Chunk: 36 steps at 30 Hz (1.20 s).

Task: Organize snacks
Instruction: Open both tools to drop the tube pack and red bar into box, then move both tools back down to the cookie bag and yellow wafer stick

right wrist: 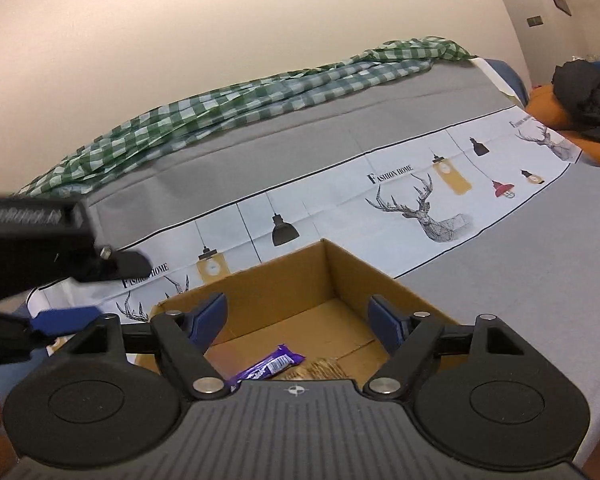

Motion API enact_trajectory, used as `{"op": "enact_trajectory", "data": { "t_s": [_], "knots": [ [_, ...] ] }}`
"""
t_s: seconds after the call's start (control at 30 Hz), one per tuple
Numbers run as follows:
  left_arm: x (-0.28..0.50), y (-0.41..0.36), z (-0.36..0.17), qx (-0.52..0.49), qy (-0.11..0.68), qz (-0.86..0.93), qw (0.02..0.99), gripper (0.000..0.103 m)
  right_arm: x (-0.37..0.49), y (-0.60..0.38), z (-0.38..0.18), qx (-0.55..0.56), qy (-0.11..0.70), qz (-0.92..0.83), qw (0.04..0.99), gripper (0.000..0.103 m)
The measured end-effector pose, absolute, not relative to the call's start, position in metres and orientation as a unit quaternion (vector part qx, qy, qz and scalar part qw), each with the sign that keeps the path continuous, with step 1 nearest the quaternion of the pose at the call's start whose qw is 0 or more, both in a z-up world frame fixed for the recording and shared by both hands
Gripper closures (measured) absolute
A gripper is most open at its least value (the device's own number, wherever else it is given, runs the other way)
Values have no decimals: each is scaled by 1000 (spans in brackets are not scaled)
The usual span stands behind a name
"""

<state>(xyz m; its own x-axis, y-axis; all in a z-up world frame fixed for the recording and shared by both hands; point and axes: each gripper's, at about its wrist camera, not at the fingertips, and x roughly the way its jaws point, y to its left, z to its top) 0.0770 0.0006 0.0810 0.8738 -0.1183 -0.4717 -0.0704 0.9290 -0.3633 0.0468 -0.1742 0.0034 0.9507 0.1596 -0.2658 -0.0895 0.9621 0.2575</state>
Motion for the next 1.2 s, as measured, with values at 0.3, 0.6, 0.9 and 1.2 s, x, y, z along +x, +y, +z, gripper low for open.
{"op": "enact_trajectory", "data": {
  "t_s": [0.3, 0.6, 0.9, 1.2],
  "knots": [
    [2, 63, 45, -98, 246, 37, 964, 38, 44, -160, 0, 91, 160, 86, 979, 23],
    [-25, 116, 17, -115, 227, 66, 965, 42, 25, -133, -4, 43, 172, 135, 975, 23],
    [-31, 111, -16, -113, 264, 84, 954, 87, -2, -113, -4, 5, 164, 186, 969, 47],
    [-22, 134, -22, -158, 267, 122, 943, 87, 0, -103, -7, 9, 188, 223, 956, 73]
  ]
}}
